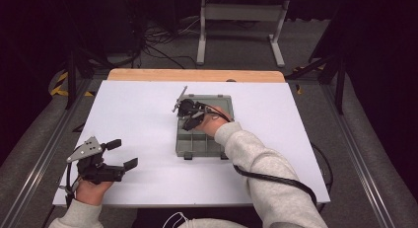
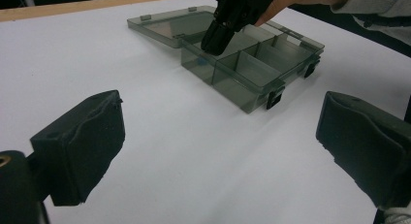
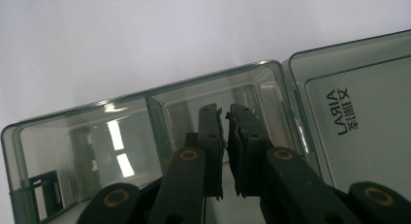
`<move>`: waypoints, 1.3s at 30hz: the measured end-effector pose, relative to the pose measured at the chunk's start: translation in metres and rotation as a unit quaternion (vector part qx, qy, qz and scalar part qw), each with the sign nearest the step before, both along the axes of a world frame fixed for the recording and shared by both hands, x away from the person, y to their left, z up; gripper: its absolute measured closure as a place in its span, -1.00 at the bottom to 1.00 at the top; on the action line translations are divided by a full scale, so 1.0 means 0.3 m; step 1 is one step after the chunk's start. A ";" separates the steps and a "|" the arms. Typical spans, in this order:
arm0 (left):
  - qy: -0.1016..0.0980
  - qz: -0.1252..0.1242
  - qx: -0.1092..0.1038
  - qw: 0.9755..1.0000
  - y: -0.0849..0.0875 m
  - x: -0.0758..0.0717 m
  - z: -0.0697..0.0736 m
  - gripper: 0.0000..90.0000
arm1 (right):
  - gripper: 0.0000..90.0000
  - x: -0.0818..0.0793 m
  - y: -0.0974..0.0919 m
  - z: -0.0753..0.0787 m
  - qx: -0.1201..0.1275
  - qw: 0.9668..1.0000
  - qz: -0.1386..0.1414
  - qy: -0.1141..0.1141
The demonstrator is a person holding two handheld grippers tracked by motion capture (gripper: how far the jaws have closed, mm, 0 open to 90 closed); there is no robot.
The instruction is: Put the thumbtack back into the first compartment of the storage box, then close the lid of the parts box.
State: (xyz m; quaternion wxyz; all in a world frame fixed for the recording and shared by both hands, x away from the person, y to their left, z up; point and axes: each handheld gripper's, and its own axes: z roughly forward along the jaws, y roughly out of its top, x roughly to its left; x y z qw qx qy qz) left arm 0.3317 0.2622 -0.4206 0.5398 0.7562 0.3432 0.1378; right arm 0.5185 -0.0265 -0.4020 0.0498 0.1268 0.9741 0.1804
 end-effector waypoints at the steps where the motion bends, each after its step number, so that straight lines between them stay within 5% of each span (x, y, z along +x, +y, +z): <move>1: 0.002 -0.002 0.000 1.000 -0.001 0.000 -0.001 -0.90 | 0.86 0.000 0.000 0.000 -0.002 1.000 -0.001 -0.002; 17: 0.019 -0.005 0.007 1.000 -0.025 0.039 -0.004 -0.80 | 0.71 -0.029 -0.094 0.062 0.055 0.998 -0.018 -0.011; 33: 0.037 -0.019 0.018 0.999 -0.072 0.098 0.016 -0.43 | 0.55 -0.117 -0.282 0.148 0.143 0.988 -0.043 -0.034; 39: 0.043 -0.012 0.021 0.999 -0.082 0.133 0.035 -0.19 | 0.56 -0.147 -0.342 0.151 0.152 0.986 -0.055 -0.041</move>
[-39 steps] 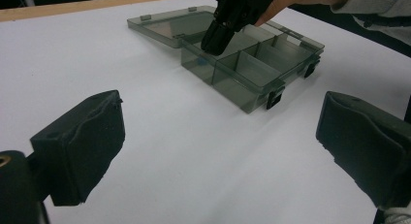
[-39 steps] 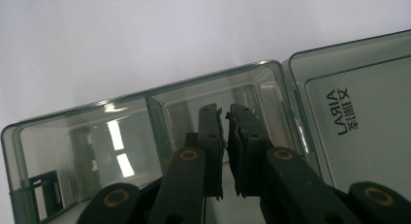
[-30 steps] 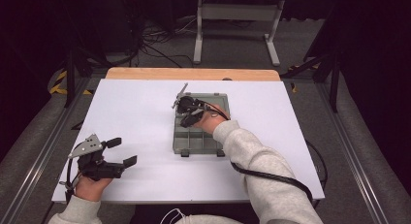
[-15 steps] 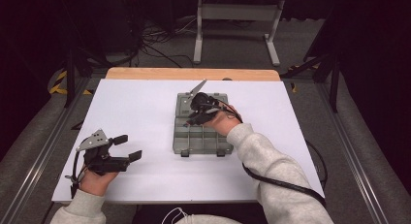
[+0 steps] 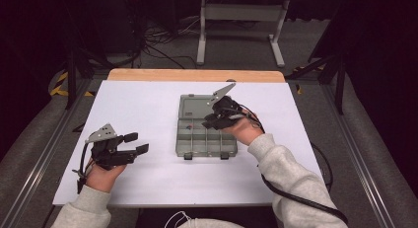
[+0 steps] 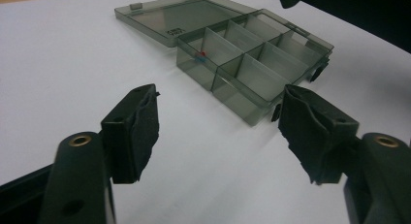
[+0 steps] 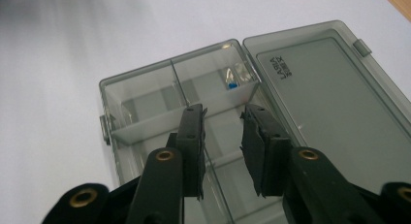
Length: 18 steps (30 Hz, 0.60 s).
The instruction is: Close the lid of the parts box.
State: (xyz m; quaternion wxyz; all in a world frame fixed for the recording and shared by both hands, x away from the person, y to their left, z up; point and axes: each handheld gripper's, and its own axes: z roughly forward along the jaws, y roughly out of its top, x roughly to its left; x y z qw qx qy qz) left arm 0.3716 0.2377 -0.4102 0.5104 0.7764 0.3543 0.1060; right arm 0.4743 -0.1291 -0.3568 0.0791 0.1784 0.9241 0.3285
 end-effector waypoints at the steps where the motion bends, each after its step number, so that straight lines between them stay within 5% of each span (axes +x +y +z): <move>1: 0.004 0.000 0.002 1.000 -0.001 0.006 0.004 -0.14 | 0.57 -0.005 -0.014 0.000 0.002 1.000 -0.003 -0.003; 12: 0.028 0.010 0.012 0.999 -0.025 0.081 0.026 0.65 | 1.00 -0.035 -0.094 0.023 0.004 1.000 -0.014 -0.012; 15: 0.035 0.012 0.019 0.999 -0.038 0.098 0.032 0.92 | 1.00 -0.040 -0.113 0.028 0.008 1.000 -0.019 -0.013; 18: 0.038 0.016 0.023 0.999 -0.052 0.117 0.040 0.99 | 1.00 -0.043 -0.129 0.030 0.010 1.000 -0.024 -0.015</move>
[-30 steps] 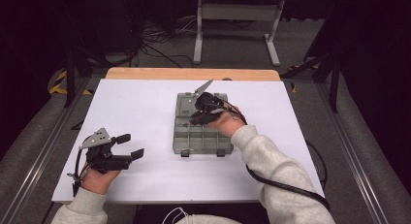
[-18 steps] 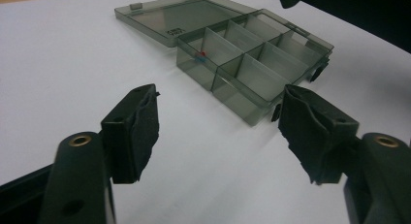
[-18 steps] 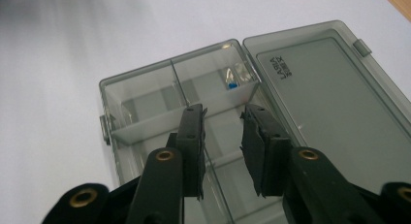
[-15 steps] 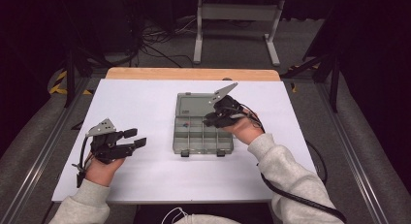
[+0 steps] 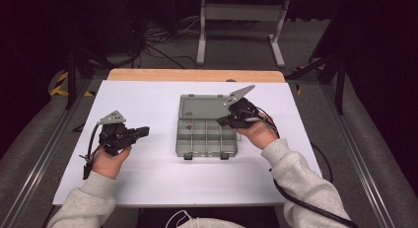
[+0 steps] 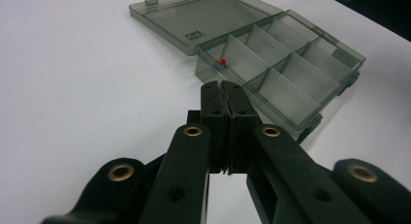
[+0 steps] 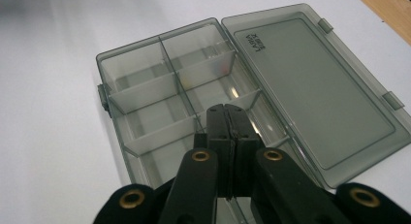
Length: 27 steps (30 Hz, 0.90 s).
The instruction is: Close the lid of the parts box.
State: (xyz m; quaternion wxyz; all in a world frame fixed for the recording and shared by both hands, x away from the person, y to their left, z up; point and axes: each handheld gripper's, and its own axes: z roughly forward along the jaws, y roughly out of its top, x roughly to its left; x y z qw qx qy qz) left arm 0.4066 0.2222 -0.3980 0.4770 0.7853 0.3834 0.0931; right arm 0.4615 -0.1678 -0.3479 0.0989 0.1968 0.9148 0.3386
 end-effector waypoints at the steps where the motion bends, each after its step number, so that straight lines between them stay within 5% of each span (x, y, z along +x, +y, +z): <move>1: 0.000 0.003 0.004 1.000 -0.006 0.008 0.003 0.99 | 1.00 0.000 -0.006 0.000 0.002 1.000 -0.002 0.000; 11: 0.022 0.015 0.024 0.999 -0.048 0.082 0.019 1.00 | 1.00 0.017 -0.067 0.001 -0.002 1.000 -0.031 -0.002; 19: 0.019 0.000 0.056 0.998 -0.099 0.143 0.032 1.00 | 1.00 0.060 -0.112 -0.015 -0.005 0.998 -0.057 0.004; 27: 0.037 0.003 0.069 0.997 -0.137 0.204 0.032 1.00 | 1.00 0.119 -0.156 -0.047 -0.020 0.997 -0.078 0.018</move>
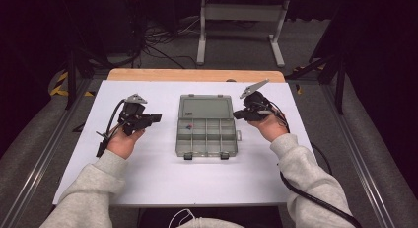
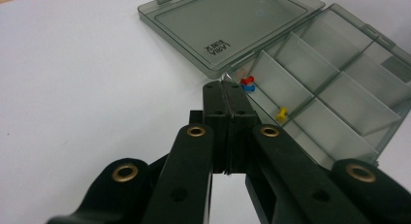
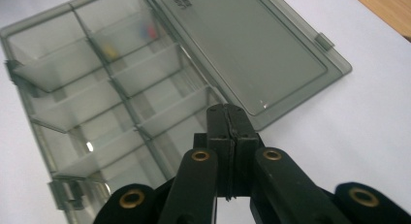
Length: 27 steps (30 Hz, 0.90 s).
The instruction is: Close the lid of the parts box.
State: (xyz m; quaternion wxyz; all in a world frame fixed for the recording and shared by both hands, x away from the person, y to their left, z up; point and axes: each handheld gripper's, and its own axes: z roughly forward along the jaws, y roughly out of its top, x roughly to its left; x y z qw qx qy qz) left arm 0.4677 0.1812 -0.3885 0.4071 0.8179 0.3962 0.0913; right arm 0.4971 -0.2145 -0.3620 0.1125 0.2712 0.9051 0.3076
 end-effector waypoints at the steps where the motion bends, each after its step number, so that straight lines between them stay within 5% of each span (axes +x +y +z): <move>1: 0.003 -0.001 0.004 1.000 -0.006 0.010 0.000 1.00 | 1.00 0.006 -0.005 -0.003 0.001 1.000 -0.003 0.002; 13: 0.013 -0.001 0.019 1.000 -0.046 0.088 -0.005 1.00 | 1.00 0.066 -0.028 -0.038 -0.004 1.000 -0.024 0.005; 19: 0.026 0.016 0.001 1.000 -0.057 0.125 -0.016 0.99 | 1.00 0.092 -0.029 -0.050 -0.004 1.000 -0.031 0.005; 27: 0.033 0.023 0.005 0.999 -0.064 0.163 -0.055 1.00 | 1.00 0.121 -0.021 -0.069 -0.014 0.999 -0.035 0.007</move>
